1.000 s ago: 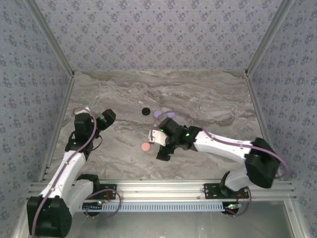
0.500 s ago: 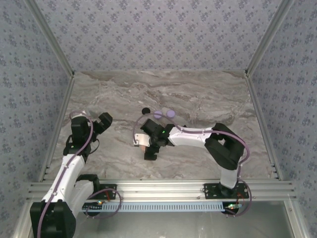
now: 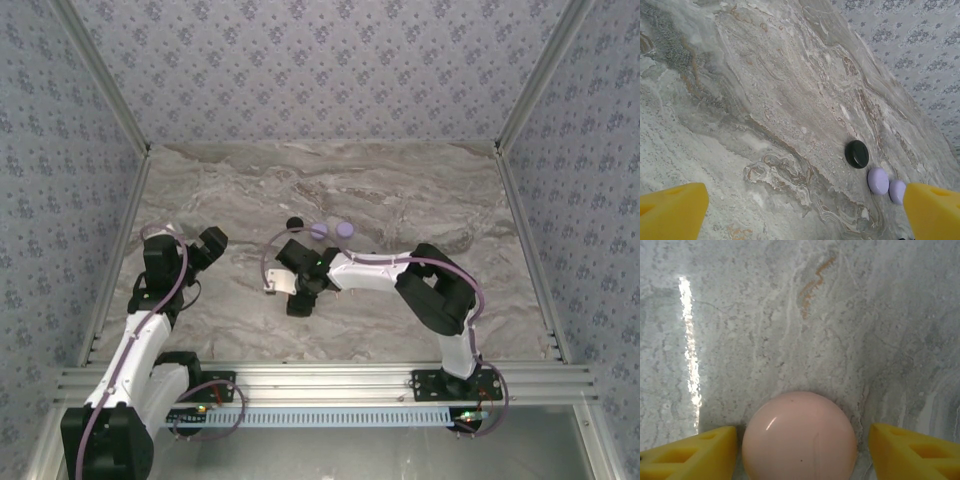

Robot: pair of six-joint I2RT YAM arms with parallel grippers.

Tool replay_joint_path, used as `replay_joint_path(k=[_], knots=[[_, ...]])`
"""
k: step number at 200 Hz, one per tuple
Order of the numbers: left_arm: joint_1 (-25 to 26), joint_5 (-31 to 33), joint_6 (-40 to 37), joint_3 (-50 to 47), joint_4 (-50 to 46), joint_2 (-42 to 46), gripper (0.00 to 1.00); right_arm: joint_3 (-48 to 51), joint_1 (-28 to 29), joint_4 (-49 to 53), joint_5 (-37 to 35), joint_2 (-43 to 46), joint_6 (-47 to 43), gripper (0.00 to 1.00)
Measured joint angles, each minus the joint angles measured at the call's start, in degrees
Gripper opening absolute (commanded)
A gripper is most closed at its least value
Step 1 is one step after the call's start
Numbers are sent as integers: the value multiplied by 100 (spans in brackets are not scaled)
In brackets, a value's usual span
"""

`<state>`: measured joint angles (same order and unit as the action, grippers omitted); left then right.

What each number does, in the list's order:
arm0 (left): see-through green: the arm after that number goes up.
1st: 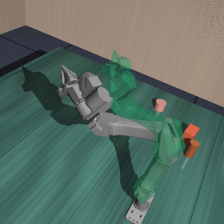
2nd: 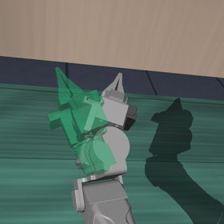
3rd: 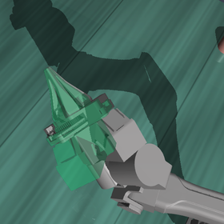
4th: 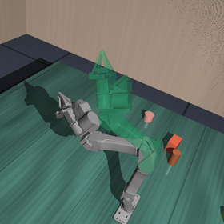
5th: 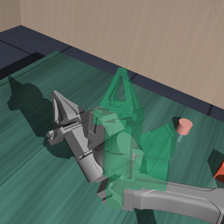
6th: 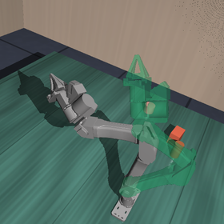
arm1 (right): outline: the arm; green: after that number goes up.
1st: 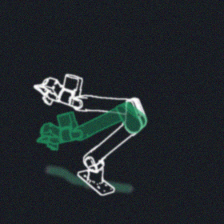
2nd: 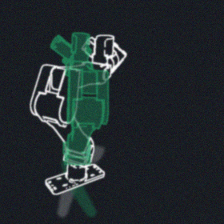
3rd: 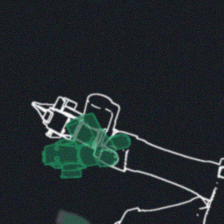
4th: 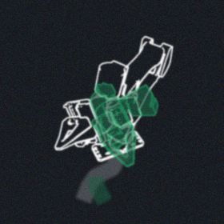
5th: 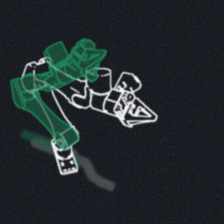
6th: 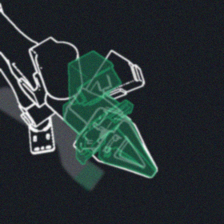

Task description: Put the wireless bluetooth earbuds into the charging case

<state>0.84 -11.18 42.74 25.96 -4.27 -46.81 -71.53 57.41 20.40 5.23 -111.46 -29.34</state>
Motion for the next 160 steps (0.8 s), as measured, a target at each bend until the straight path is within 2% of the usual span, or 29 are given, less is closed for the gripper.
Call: replay_joint_path(k=[100, 123, 160], knots=[[0, -42, 17, 0, 20, 0, 99, -28, -55, 153, 26, 20, -52, 43], [0, -306, -31, 2, 37, -17, 98, 267, -146, -59, -13, 240, -55, 41], [0, -973, -127, 15, 103, -2, 94, 938, -341, -374, -79, 1196, -122, 42]])
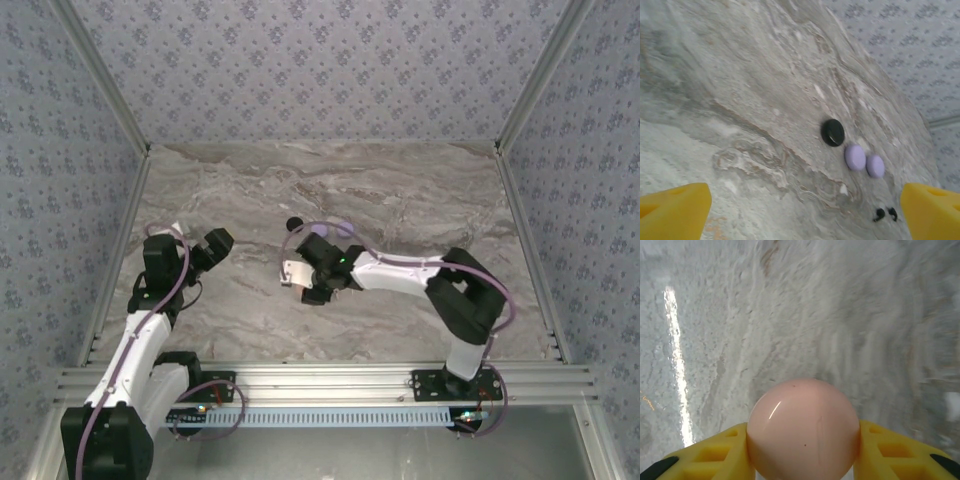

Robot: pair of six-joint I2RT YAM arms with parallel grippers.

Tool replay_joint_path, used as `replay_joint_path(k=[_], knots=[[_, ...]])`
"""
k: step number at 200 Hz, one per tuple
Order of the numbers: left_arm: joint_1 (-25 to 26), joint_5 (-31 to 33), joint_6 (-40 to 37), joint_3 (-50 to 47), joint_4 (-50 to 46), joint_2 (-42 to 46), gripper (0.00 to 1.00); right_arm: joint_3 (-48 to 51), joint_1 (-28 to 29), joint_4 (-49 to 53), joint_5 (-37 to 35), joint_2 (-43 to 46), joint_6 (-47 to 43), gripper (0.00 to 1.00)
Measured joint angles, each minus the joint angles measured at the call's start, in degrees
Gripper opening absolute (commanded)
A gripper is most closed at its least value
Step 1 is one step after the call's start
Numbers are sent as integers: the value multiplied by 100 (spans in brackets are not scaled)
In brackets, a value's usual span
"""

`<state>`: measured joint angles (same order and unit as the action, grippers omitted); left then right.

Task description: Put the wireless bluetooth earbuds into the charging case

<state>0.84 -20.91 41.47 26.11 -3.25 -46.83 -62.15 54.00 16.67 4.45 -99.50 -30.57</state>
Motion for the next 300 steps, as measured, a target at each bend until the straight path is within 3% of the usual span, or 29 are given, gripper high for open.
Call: replay_joint_path(k=[39, 69, 102, 142, 211, 300], knots=[[214, -1082, -98, 168, 68, 72, 88, 426, -129, -389, -63, 1268, -516, 42], [793, -1838, -201, 472, 293, 76, 86, 505, -256, -452, -83, 2022, -1029, 41], [1530, -2243, -313, 568, 544, 57, 84, 514, -330, -452, -90, 2544, -1412, 42], [2304, -2304, -398, 678, 861, -289, 77, 514, -341, -450, -98, 2789, -1587, 42], [3042, -2146, -330, 719, 1602, -1023, 66, 590, -341, -450, -44, 2881, -1606, 43], [3377, -1845, 17, 721, 2455, -1515, 53, 675, -341, -466, 72, 2946, -1600, 43]])
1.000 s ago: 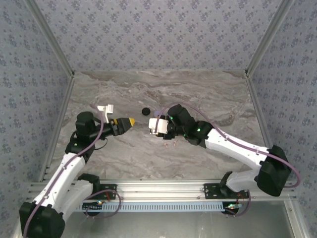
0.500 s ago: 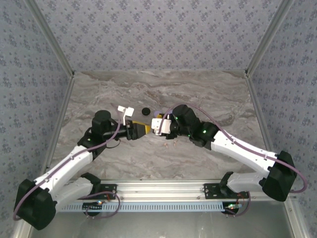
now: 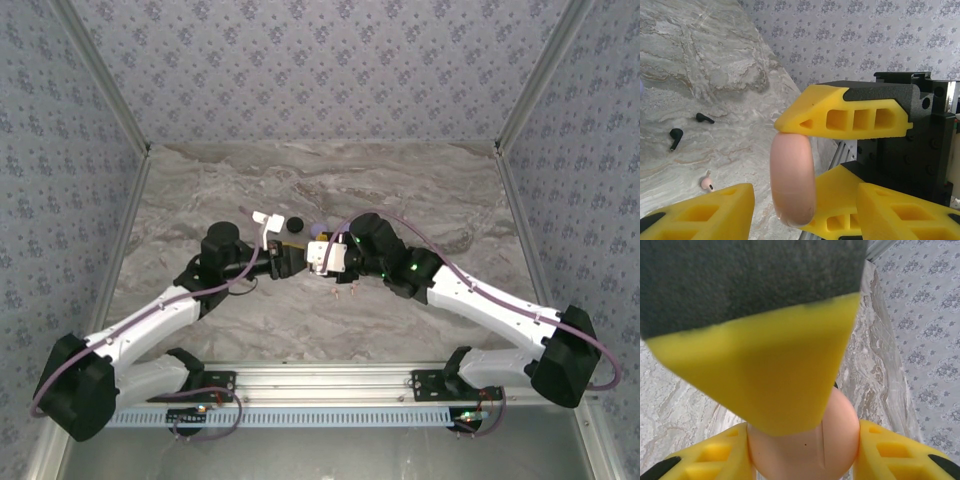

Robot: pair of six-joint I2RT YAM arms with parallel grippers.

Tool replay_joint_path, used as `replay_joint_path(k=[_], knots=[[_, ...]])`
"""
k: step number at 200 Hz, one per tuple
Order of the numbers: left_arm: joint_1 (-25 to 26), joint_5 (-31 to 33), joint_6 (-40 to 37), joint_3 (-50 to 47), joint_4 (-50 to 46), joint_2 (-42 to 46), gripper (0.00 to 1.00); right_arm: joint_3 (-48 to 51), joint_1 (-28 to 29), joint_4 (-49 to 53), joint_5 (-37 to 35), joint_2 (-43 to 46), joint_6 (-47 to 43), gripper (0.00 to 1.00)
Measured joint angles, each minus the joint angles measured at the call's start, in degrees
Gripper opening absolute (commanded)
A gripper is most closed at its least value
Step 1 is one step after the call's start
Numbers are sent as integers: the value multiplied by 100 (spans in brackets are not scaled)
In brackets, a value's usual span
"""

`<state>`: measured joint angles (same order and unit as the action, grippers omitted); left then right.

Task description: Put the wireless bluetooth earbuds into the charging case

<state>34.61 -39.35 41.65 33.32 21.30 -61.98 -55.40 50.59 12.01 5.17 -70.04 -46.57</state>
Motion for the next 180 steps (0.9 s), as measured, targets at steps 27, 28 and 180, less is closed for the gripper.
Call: replay_joint_path(k=[27, 28, 180], knots=[[28, 24, 0, 13, 0, -17, 51, 9, 0, -24, 2, 4, 2, 43], [28, 22, 2, 15, -2, -17, 51, 9, 0, -24, 2, 4, 2, 43], [76, 125, 0, 61, 120, -201, 29, 9, -2, -76, 20, 4, 90, 45]])
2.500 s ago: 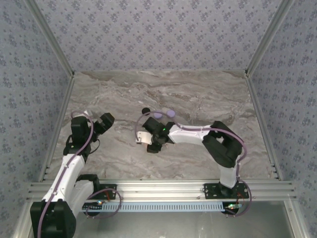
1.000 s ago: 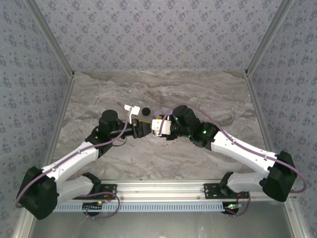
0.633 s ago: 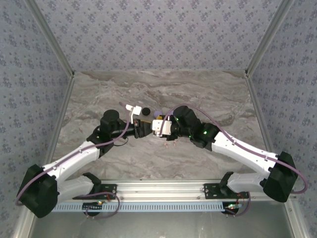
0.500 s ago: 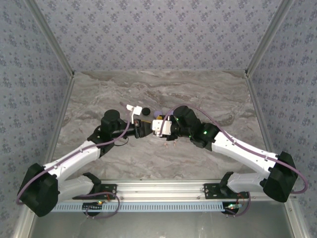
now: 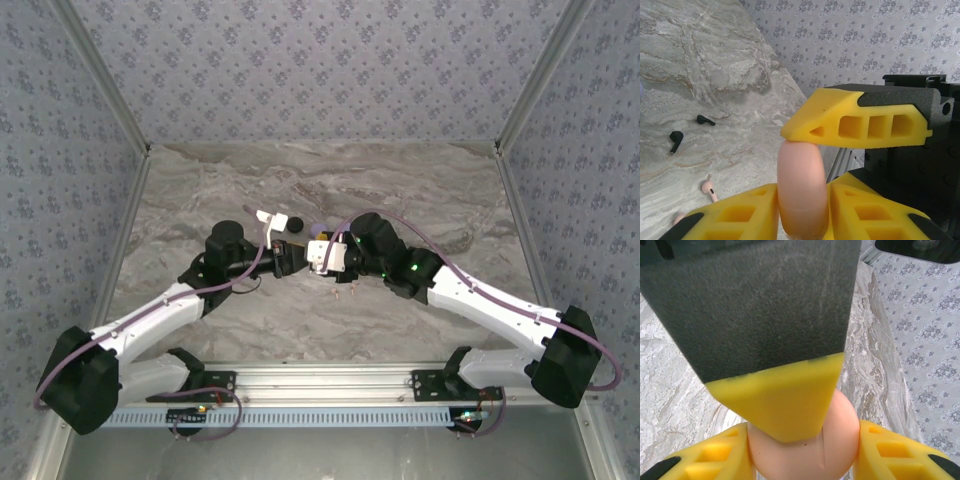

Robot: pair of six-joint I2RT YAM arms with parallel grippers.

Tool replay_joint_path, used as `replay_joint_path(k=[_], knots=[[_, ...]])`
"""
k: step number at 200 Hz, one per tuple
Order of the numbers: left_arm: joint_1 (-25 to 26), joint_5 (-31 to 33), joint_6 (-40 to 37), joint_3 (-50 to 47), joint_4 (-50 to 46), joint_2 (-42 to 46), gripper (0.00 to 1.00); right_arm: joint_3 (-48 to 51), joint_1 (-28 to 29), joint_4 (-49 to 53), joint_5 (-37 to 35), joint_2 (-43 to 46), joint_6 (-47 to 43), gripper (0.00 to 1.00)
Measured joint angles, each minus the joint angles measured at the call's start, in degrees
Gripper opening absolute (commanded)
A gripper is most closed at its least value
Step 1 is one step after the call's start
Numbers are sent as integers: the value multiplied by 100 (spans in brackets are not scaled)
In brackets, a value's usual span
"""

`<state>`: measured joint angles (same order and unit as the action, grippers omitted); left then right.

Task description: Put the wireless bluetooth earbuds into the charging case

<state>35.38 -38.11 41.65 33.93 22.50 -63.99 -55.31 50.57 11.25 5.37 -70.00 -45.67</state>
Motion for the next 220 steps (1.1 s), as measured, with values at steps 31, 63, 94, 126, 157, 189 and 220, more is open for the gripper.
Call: replay_joint_path(k=[31, 63, 94, 126, 157, 189, 220], knots=[[2, 9, 0, 4, 0, -9, 30, 0, -20, 0, 2, 0, 81, 45], [28, 24, -2, 17, 2, -33, 31, 0, -35, 4, 2, 0, 133, 45], [44, 22, -2, 28, 4, -76, 31, 0, -46, 4, 0, 0, 175, 45], [63, 24, -4, 33, 4, -96, 30, 0, -63, 2, 0, 0, 177, 45], [63, 28, -7, 33, 0, -98, 26, 0, -70, 4, 0, 0, 195, 45], [63, 33, -2, 33, 2, -98, 22, 0, -85, 7, -2, 0, 232, 50], [76, 26, -37, 33, 24, -96, 20, -2, -146, 61, 79, 0, 367, 67]])
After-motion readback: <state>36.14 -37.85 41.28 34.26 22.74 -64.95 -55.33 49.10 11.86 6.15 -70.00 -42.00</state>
